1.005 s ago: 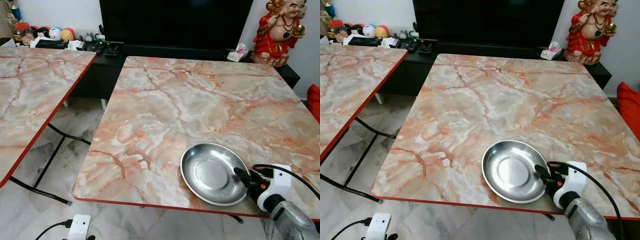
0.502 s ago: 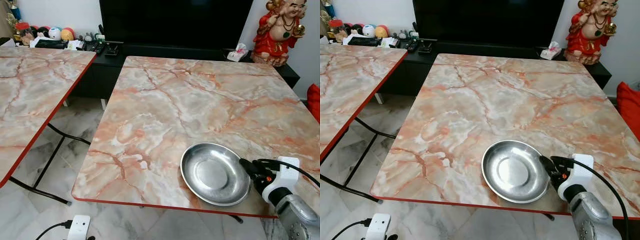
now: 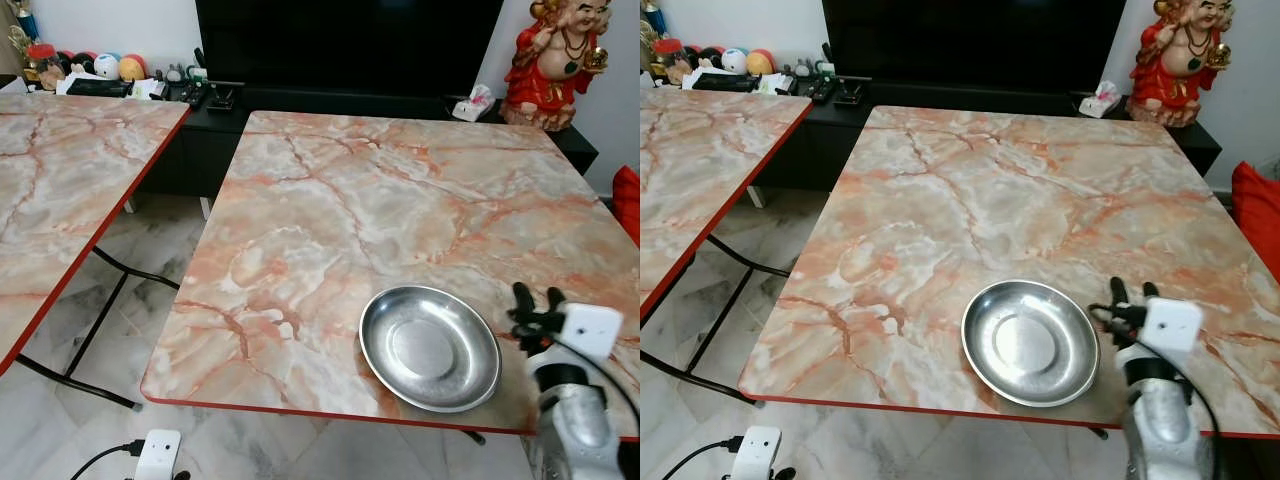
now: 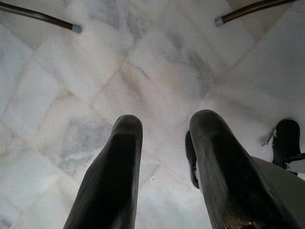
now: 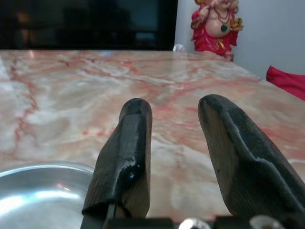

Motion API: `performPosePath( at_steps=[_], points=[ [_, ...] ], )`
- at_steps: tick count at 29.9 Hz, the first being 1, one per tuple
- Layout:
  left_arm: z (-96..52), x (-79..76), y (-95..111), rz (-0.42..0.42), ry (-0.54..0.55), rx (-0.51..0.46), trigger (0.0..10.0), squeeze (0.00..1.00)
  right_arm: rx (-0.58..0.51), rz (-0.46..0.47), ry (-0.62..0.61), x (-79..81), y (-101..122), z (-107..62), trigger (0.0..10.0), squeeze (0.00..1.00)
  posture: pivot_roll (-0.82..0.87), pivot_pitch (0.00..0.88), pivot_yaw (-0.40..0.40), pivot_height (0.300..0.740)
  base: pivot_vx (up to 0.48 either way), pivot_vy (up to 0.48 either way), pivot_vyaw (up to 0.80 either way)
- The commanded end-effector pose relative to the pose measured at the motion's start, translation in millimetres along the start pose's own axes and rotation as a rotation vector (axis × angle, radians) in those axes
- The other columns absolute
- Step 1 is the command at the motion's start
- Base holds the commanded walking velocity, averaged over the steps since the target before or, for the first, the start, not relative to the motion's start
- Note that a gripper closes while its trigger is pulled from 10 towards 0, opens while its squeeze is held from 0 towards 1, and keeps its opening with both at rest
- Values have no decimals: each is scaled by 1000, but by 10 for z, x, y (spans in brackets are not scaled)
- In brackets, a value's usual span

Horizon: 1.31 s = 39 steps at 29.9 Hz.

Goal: Setting the table

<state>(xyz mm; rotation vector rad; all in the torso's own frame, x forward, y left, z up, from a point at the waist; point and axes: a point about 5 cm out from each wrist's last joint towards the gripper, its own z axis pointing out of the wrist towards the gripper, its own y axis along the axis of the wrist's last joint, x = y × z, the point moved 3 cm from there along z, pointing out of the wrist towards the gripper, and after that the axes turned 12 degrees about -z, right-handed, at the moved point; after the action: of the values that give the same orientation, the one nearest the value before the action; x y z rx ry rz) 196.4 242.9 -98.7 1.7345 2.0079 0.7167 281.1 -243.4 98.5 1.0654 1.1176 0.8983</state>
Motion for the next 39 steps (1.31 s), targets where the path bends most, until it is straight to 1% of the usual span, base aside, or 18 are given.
performPosePath(
  at_steps=[1,6,11,13,16,21,26,30,36,39],
  points=[
    [-2,18,-18,1,8,11,10000,0,-23,-6,-13,1,44,-1,10000,0,32,2,-43,740,0,0,0],
    [3,-11,-5,-16,3,4,10000,0,-21,-21,-10,53,-33,-43,10000,0,39,0,-43,740,0,0,0],
    [4,-27,6,-20,-9,-3,10000,0,-2,-26,-28,29,-117,-141,10000,0,50,0,-41,740,0,0,0],
    [6,-29,19,-12,-14,-5,10000,0,33,-34,-45,7,-216,-227,10000,0,60,0,-32,740,0,0,0],
    [8,-13,48,11,-22,-7,10000,0,56,-30,-60,34,-304,-279,10000,0,56,0,-7,740,0,0,0],
    [10,42,108,23,-18,-16,10000,0,32,-19,-54,109,-255,-243,10000,0,55,0,2,740,0,0,0],
    [30,20,258,25,-26,-54,10000,0,-5,-24,-57,94,-179,-145,10000,0,54,0,4,740,0,0,0],
    [33,10,259,18,-23,-54,10000,0,-15,-36,-66,61,-154,-127,10000,0,59,0,-2,740,0,0,0],
    [38,-27,231,14,-22,-42,10000,0,-13,4,-85,52,-141,-83,10000,0,53,0,-10,740,0,0,0],
    [36,-48,198,15,-25,-34,10000,0,-29,8,-84,47,-97,-65,10000,0,61,0,-16,740,0,375,0]
  ],
)
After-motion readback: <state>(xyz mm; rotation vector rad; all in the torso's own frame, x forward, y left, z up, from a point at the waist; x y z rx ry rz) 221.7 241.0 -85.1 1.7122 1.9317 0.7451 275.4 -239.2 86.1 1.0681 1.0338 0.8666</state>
